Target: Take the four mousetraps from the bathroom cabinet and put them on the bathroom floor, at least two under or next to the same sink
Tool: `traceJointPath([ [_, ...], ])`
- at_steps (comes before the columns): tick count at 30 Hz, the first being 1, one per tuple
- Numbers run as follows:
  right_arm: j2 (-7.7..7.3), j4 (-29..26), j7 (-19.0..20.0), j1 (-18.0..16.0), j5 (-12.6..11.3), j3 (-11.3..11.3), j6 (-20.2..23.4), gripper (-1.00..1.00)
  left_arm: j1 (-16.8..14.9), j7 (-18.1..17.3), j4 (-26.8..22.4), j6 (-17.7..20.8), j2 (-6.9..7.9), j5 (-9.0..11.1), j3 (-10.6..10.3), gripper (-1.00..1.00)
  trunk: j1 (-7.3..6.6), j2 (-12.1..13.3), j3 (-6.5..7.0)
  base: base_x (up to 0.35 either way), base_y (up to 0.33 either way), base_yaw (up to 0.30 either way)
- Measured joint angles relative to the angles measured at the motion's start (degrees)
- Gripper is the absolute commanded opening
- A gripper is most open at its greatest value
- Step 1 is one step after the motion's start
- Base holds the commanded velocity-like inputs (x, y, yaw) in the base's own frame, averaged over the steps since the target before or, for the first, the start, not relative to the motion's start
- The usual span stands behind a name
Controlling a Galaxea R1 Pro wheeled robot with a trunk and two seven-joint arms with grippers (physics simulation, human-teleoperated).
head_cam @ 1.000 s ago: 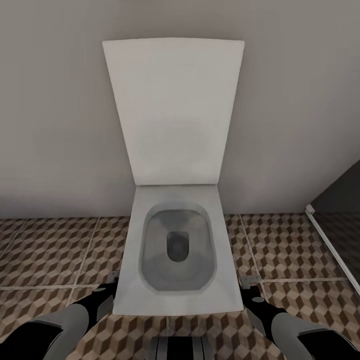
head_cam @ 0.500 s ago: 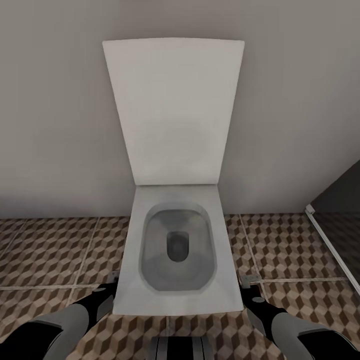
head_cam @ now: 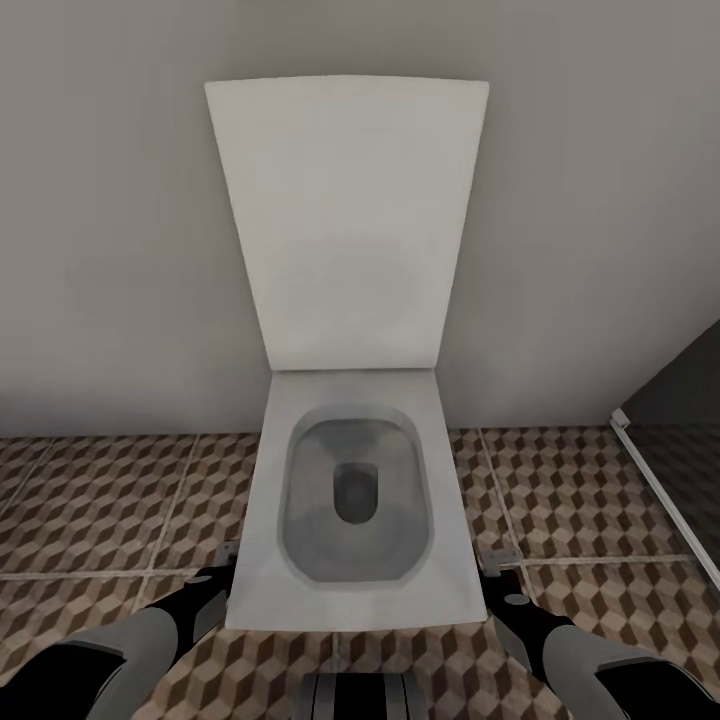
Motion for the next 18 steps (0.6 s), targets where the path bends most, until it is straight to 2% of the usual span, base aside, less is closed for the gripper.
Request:
traceJointPath([
  [18, 0.00, 0.00, -0.07, 0.00, 0.00, -0.05, 0.00, -1.00, 0.00, 0.00, 0.00, 0.01, 0.27, 0.00, 0.00, -1.00, 0.00, 0.00, 0.00, 0.000, 0.000, 0.000],
])
